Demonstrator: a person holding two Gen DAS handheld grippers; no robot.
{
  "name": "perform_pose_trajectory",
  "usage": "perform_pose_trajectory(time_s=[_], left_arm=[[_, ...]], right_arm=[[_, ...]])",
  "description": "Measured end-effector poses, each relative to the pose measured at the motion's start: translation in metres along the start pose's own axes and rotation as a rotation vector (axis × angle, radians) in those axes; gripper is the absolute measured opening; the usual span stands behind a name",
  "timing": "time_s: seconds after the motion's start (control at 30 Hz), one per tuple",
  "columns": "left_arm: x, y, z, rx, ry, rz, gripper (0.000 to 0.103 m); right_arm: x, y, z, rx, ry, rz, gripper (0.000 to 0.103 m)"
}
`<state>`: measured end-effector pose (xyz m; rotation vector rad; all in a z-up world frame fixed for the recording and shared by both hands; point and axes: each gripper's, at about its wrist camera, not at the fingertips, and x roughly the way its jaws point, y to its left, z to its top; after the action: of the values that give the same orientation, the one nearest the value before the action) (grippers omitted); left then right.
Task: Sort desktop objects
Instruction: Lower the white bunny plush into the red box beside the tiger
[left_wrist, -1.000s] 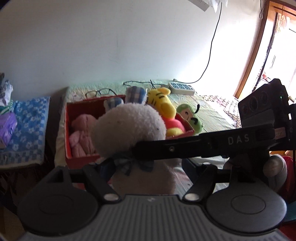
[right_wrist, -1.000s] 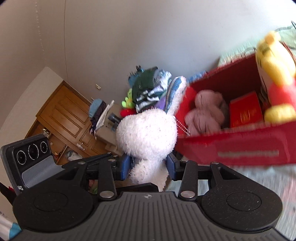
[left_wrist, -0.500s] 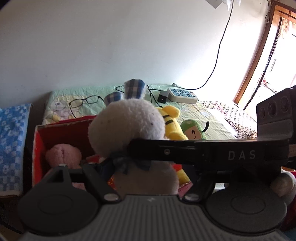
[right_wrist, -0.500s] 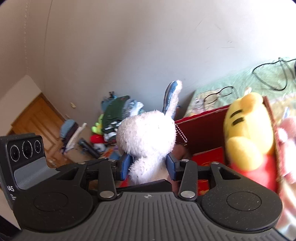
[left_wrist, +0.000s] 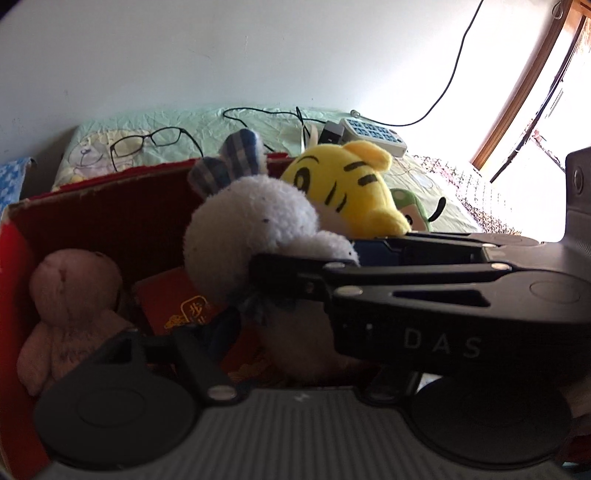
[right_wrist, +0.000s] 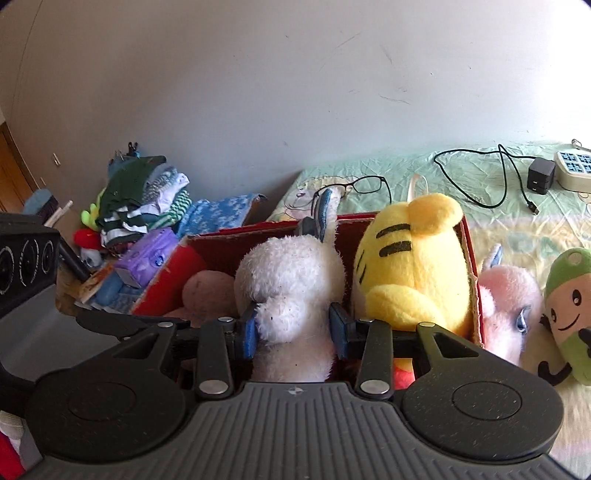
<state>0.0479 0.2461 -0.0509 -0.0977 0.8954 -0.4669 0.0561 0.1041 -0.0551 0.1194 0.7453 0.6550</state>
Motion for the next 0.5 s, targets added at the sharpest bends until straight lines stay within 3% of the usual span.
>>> perform_pose_trajectory(time_s=[0.23,0.5], left_arm=[[0.011,0.002,-0.002,0.025,0.045,0.029,0.071],[0.018,0.007,0.003,-0.008,0.060,-0.002,0.072]], right_arm=[[0.015,-0.001,-0.002,-0.016,0.073,-0.068,0.042],[0.005,-0.007,0.004,0.019,0.048,-0.007,0.046]])
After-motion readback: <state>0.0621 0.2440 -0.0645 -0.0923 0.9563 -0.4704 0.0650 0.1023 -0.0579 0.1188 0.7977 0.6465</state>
